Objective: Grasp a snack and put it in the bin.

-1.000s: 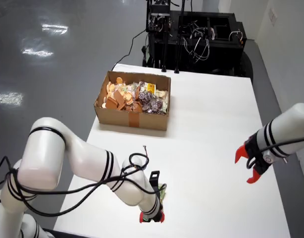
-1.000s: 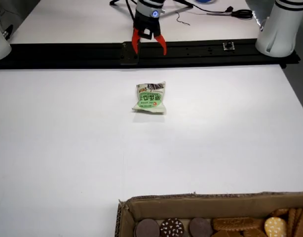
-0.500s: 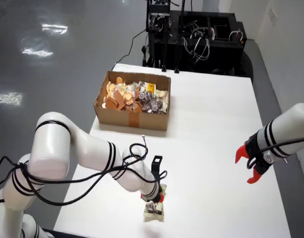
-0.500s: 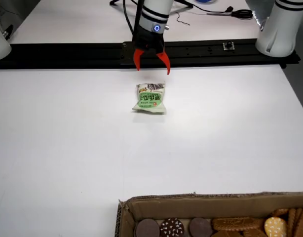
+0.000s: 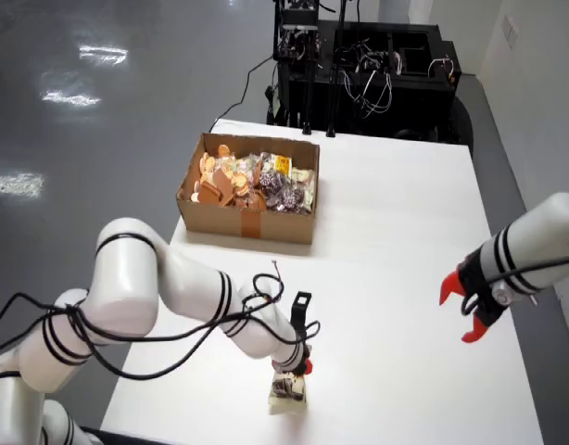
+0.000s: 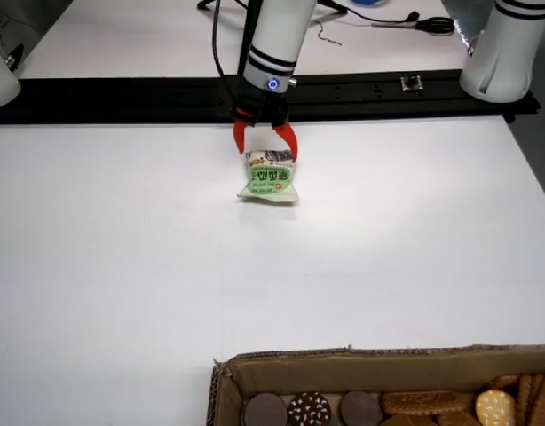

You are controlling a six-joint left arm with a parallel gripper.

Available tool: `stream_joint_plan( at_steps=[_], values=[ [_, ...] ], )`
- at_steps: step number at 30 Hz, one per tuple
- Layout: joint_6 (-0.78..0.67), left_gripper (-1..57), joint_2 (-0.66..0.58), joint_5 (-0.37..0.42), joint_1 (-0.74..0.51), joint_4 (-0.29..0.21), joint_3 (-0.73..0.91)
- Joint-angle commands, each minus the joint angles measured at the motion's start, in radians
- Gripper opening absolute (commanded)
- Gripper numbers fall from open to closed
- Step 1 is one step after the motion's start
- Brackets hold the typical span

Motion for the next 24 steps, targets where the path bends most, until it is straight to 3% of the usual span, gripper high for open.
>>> stream_joint_plan(
  at_steps=[1,24],
  values=[
    [0.0,48.9,0.038,-0.003,-0.003,-0.005,-0.033],
    [-0.013,48.4,0.103,-0.003,0.03,-0.007,-0.061]
  ],
)
